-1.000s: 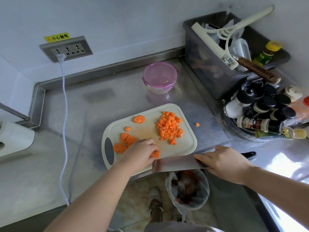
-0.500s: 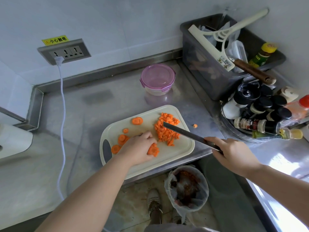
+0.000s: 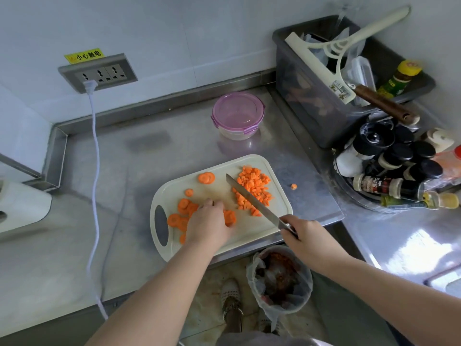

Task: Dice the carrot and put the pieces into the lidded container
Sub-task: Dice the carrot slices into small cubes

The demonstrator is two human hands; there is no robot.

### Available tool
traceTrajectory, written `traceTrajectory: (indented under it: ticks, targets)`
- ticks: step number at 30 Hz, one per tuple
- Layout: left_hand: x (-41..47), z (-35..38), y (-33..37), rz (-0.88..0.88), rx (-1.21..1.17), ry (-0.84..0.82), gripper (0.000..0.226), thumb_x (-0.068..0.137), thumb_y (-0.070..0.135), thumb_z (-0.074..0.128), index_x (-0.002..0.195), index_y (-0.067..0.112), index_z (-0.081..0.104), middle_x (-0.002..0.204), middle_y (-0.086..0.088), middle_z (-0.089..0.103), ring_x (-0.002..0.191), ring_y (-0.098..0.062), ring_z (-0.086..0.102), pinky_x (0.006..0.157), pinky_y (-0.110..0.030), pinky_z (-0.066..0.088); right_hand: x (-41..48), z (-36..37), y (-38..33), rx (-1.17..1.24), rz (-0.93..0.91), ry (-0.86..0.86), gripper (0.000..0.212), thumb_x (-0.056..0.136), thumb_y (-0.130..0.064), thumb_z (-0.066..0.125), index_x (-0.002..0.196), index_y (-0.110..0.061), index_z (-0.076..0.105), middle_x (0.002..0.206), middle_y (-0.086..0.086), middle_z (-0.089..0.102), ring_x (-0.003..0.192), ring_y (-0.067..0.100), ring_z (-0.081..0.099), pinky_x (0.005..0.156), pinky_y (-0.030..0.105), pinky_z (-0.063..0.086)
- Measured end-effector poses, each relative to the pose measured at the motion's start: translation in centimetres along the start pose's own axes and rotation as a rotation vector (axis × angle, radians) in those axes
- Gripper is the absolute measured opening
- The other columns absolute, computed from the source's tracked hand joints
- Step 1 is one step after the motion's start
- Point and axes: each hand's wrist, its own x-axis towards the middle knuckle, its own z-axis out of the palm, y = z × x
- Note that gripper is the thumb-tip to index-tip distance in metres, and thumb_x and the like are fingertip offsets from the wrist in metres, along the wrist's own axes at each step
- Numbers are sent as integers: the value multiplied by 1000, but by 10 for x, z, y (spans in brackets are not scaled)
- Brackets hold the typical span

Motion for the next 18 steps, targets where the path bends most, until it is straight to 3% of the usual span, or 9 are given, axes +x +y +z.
traceTrajectory:
  ticks: [3,7,11,18]
  targets:
    - [-4,7,5,-111,-103,45,47,83,45,62,117,14,51,119,-5,50,109,-26,54,79,-35,44,0,13,-13,35,45,-48,25,97,-22,42,116,-20,58,76,4,65,67,23,61,61,38,48]
    - [-7,5,2,-131,-208,41,55,81,48,65,123,15,52,124,-2,47,111,-24,54,82,-35,47,2,21,-20,12,106,-96,28,98,-24,40,121,-21,55,90,4,67,78,23,63,72,40,53]
    - [-10,1,-4,-135,-182,-4,53,81,41,68,127,18,52,127,0,42,106,-22,56,78,-33,48,3,26,-23,-9,133,-122,28,98,-26,39,122,-22,54,91,2,66,77,20,63,74,41,55]
    - [-6,1,0,-131,-214,3,46,84,30,67,125,15,55,127,-4,48,110,-24,55,87,-32,46,2,29,-25,-48,118,-137,29,100,-29,38,125,-22,52,87,0,65,73,17,62,70,37,55]
